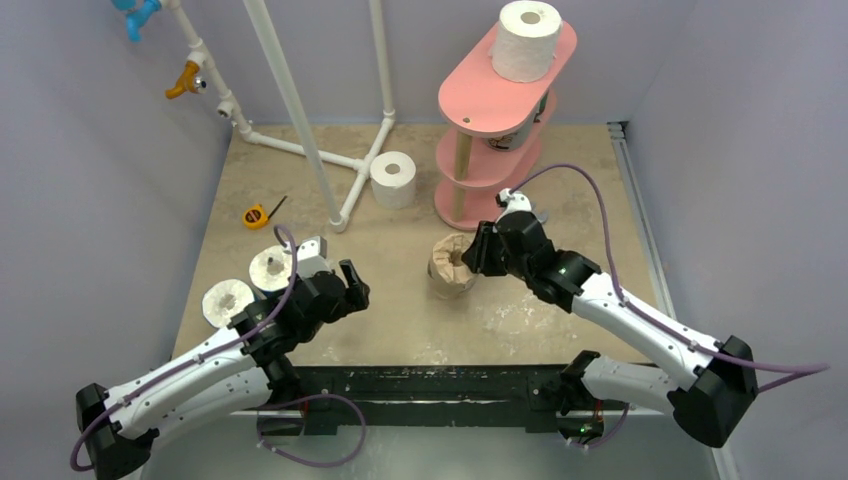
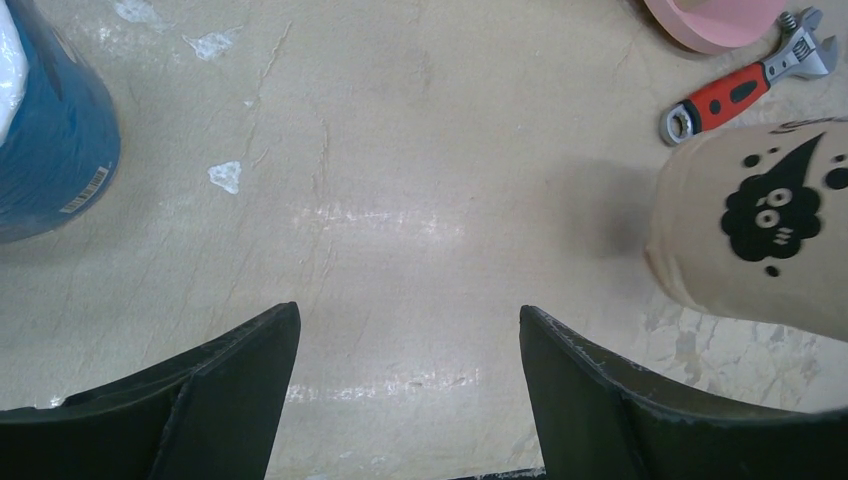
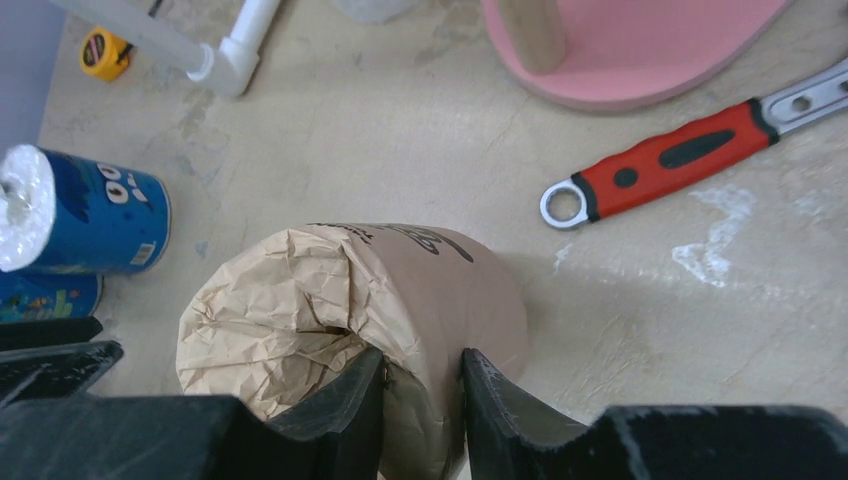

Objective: Place and organize the paper towels onto the shelf
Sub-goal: Pick up the paper towel from the center of the board, then place the paper towel on the shelf.

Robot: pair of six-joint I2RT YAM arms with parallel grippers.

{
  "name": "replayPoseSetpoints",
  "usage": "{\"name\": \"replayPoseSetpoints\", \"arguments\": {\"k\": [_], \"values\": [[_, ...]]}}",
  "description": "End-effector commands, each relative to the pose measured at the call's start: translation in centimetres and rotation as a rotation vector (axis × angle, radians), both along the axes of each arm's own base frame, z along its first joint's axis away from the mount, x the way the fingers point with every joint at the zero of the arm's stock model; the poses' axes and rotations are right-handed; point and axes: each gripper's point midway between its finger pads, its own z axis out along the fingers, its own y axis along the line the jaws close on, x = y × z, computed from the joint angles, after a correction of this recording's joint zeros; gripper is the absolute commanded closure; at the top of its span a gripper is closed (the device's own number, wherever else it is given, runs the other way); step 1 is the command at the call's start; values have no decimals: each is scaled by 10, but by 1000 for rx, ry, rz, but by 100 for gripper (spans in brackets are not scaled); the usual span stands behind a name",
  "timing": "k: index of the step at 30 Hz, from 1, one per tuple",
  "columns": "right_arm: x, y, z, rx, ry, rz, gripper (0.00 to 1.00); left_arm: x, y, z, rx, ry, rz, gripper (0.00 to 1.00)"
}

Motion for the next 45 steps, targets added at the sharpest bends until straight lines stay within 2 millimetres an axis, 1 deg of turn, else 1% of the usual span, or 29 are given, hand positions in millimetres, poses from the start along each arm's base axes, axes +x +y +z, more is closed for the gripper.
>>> {"name": "replayPoseSetpoints", "arguments": {"k": [1,6,13,16,19,26,32,35,42,45], "values": [[17,-17,62,6,-151,-86,71,6,-3,14,-32,-32,23,21],[25,-40,94,-4,-196,-156,71,6,-2,16,-35,-37,23,21],[45,-81,136,23,-257,-290,70,5,1,18,-40,-47,25,21],[54,-90,156,37,-292,-342,70,4,2,17,-40,-49,23,21],[66,-92,170,52,-310,-373,70,4,2,17,-40,-51,22,21],[94,-99,185,91,-326,-456,70,2,6,22,-54,-64,24,21],[113,-105,188,154,-311,-497,70,1,9,24,-57,-73,27,21],[120,-106,191,179,-312,-511,70,1,9,23,-55,-71,27,21],[132,-106,209,225,-339,-536,70,1,9,23,-53,-72,27,21],[139,-106,211,230,-337,-546,70,0,10,23,-52,-70,27,20]]}}
